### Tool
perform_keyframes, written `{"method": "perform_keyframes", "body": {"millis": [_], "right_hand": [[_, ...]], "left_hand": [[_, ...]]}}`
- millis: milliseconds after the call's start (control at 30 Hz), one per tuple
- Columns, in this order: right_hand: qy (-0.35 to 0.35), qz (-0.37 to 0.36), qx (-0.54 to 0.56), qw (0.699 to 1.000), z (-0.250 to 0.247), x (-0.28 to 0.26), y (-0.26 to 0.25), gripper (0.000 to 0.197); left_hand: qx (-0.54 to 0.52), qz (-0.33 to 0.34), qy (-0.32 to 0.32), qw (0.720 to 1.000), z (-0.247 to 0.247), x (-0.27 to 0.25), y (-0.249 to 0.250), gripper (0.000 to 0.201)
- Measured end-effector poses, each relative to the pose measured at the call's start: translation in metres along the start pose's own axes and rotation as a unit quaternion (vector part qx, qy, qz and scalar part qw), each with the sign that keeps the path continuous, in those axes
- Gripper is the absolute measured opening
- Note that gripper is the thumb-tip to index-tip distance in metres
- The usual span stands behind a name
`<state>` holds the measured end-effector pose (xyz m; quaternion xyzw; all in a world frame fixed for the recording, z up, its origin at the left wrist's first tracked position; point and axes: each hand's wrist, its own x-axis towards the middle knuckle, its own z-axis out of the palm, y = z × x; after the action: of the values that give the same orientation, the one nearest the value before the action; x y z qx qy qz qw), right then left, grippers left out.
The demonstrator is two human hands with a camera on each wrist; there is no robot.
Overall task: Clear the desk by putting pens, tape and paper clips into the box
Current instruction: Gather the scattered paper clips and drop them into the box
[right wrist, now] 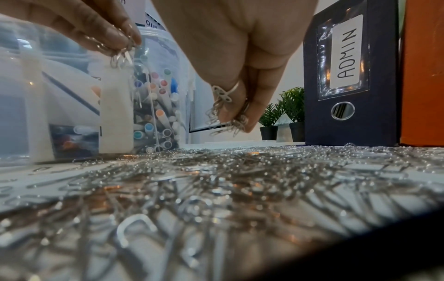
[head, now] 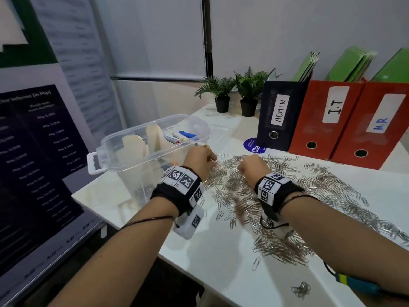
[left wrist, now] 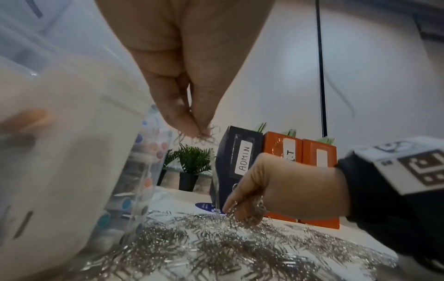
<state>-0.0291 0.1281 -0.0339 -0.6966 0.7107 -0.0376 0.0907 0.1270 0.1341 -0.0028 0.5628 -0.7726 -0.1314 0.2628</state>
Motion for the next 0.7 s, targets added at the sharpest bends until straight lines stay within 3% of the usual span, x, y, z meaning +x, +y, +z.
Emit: {"method": "perform_keyframes", "body": {"millis": [67, 133, 233, 333, 533, 700], "right_hand": [[-0.005, 0.0, 0.02, 1.0, 0.003, 0.003, 0.003, 0.024], [0.035, -0.016, 0.066, 0.997, 0.008, 0.006, 0.007, 0.034], [0.079, -0.054, 0.115, 0.989, 0.007, 0.006, 0.012, 0.031], [0.105, -0.042, 0.164, 0.98, -0.005, 0.001, 0.015, 0.029], [0.133, -0.063, 0.203, 0.968, -0.032, -0.004, 0.008, 0.03], [0.164, -0.108, 0.223, 0.955, -0.043, -0.003, -0.015, 0.021]], "left_hand": [[-0.003, 0.004, 0.015, 1.0, -0.009, -0.002, -0.002, 0.02], [-0.002, 0.008, 0.02, 1.0, -0.013, -0.005, -0.004, 0.02], [-0.005, 0.009, 0.018, 1.0, -0.016, -0.01, -0.004, 0.02], [-0.029, 0.011, 0.039, 0.999, -0.021, -0.012, -0.002, 0.018], [-0.088, 0.014, 0.146, 0.985, -0.069, -0.01, -0.002, 0.015], [0.004, -0.046, 0.212, 0.976, -0.119, -0.013, -0.046, 0.017]]}}
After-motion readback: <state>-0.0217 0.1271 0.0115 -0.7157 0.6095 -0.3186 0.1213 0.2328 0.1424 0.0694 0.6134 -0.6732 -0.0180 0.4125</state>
